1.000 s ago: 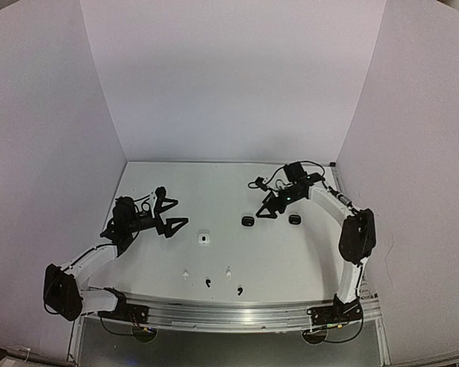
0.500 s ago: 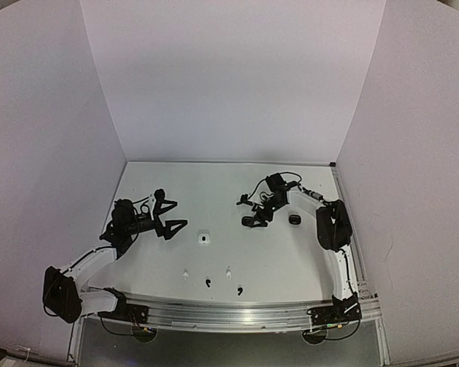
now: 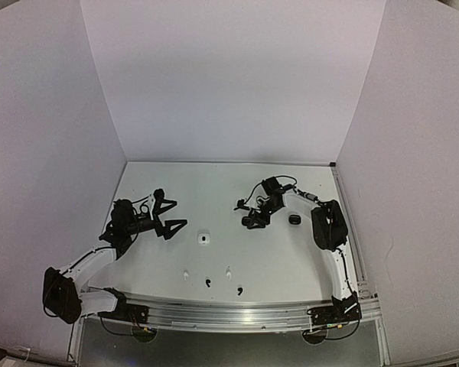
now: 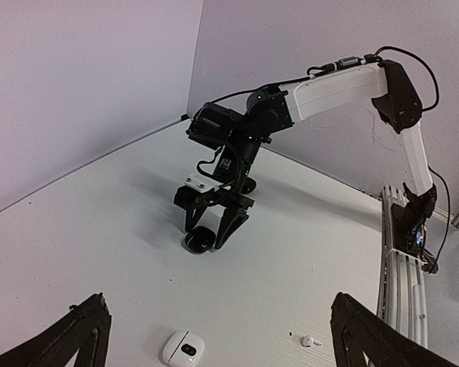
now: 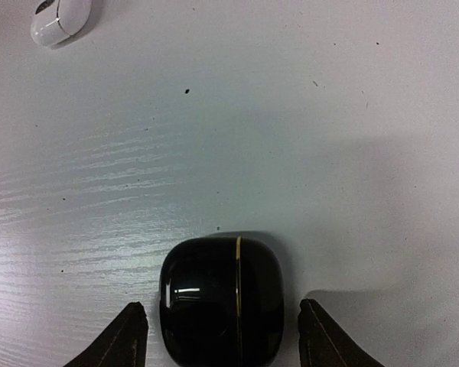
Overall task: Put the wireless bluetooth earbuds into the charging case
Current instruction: Pick up the charging case from the center of the board, then pass from the right arm to the left
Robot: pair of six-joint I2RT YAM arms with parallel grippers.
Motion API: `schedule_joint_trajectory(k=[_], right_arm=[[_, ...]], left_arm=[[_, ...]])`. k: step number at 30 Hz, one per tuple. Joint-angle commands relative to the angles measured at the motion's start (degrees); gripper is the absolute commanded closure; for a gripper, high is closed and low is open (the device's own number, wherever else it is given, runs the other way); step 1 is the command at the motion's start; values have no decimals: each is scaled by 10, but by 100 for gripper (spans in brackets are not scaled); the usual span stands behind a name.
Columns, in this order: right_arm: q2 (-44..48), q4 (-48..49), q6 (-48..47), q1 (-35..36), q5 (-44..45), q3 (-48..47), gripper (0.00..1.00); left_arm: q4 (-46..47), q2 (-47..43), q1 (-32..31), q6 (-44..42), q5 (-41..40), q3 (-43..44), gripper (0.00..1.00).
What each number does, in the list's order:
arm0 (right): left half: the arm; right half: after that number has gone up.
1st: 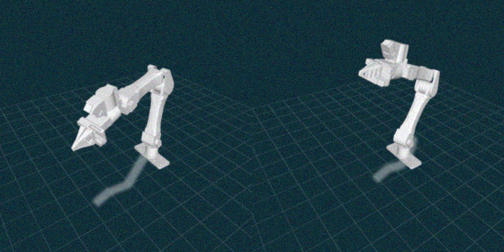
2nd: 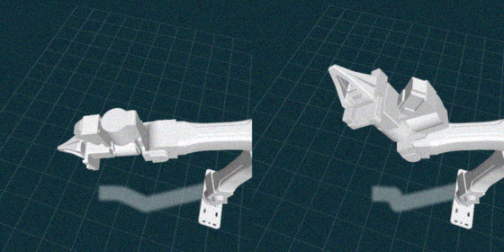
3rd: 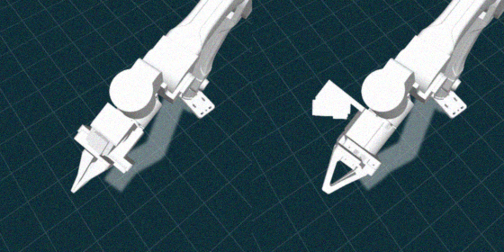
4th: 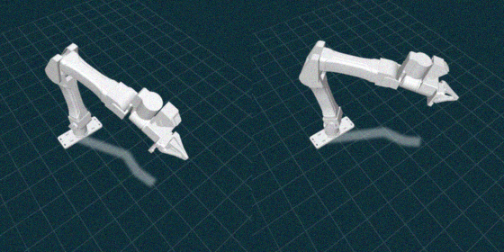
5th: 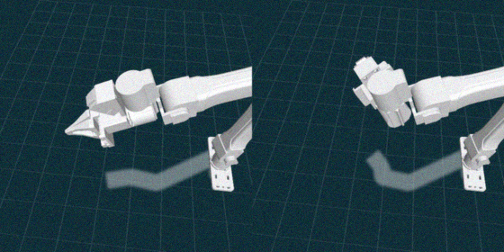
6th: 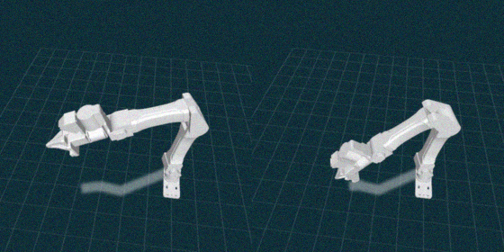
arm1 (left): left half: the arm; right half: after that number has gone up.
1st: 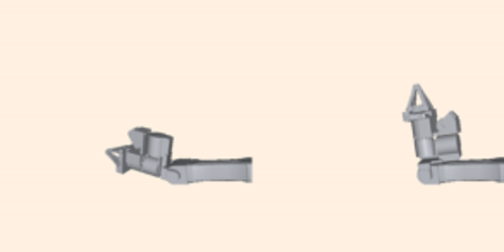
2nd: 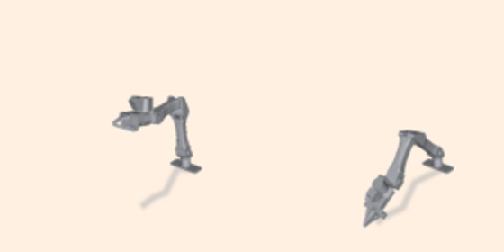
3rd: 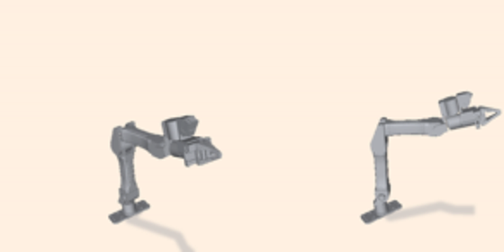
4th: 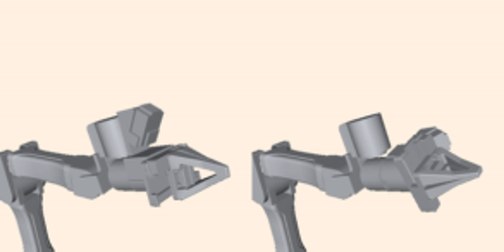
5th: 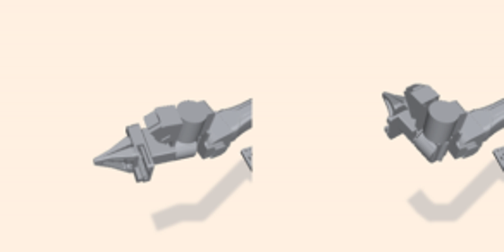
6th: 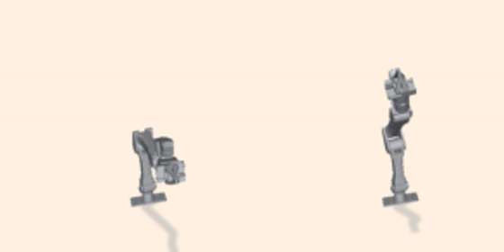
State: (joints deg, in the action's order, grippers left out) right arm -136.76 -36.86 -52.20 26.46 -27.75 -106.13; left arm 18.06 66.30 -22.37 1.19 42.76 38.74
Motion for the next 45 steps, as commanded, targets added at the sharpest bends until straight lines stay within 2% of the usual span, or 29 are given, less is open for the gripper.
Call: schedule_joint_trajectory(k=[1,4,11,15,17,22,28,33,40,45], right_arm=[[-14,-9,0,2,2,-16,42],[-10,-11,-1,2,4,-11,59],[42,-12,-21,13,24,-6,79],[103,6,-14,36,30,-22,82],[144,53,3,53,42,-15,82],[253,290,37,113,112,75,84],[286,429,-19,201,202,95,86],[284,489,-68,249,245,87,89],[275,501,-113,289,273,71,89],[270,506,-119,301,296,70,90]], left_arm=[[19,-3,2,-11,-2,6,1],[18,-3,2,-11,-2,9,1],[14,1,2,16,-18,19,1],[18,-2,2,65,-27,23,3],[21,-4,2,83,-26,24,6],[29,-15,2,84,-14,29,15],[44,-29,2,102,-14,39,24],[93,-32,2,143,-15,38,30],[149,-24,2,148,-2,45,45],[173,-21,2,146,0,50,49]])
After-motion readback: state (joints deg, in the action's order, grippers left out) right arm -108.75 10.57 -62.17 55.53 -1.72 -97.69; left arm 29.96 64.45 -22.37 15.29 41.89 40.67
